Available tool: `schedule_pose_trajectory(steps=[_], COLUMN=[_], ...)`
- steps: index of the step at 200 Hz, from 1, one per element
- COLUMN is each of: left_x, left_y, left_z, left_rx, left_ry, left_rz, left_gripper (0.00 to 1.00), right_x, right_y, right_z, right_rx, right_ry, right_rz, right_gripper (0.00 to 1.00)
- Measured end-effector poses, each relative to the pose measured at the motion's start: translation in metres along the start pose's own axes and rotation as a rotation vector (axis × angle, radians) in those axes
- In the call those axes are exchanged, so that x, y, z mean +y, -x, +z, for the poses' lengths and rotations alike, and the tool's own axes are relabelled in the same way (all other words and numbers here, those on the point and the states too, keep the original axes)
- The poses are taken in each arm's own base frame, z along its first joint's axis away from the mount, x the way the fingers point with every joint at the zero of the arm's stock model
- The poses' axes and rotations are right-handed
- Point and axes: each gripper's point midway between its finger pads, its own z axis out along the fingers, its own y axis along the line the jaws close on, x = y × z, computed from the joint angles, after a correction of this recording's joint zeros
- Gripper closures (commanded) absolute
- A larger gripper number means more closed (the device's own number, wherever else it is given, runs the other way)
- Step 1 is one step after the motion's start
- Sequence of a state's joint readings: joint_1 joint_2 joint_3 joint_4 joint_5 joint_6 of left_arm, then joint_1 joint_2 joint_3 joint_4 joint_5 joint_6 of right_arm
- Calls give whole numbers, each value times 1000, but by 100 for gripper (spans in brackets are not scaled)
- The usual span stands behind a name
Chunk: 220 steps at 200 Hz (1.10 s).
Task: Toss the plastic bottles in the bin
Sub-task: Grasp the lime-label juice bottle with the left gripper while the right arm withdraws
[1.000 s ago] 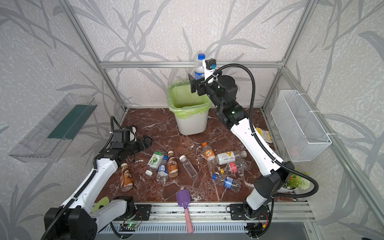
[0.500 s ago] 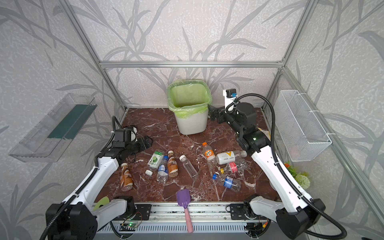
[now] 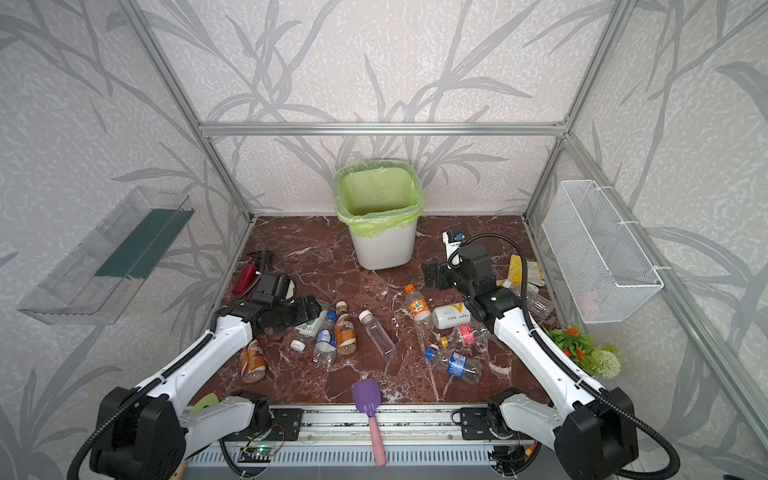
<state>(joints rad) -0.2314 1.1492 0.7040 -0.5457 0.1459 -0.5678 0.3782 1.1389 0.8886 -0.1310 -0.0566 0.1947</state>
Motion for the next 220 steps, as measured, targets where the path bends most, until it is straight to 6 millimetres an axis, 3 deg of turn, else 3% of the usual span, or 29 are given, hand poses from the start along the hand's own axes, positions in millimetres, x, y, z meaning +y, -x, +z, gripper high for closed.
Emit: schedule_pose_trajectory(steps=[133,220], left_x=[37,44], left_y=[-30,-21], left_z=[44,57], left_rx=[148,150], left_ry=[228,297], left_rz=[16,22], left_gripper=[8,20], right_x=[-1,-3], right_y=[-5,-8], right_z=[17,24], right_rx=[-1,8], right_ry=[25,26], right_rz=[9,27], right_gripper=[1,1])
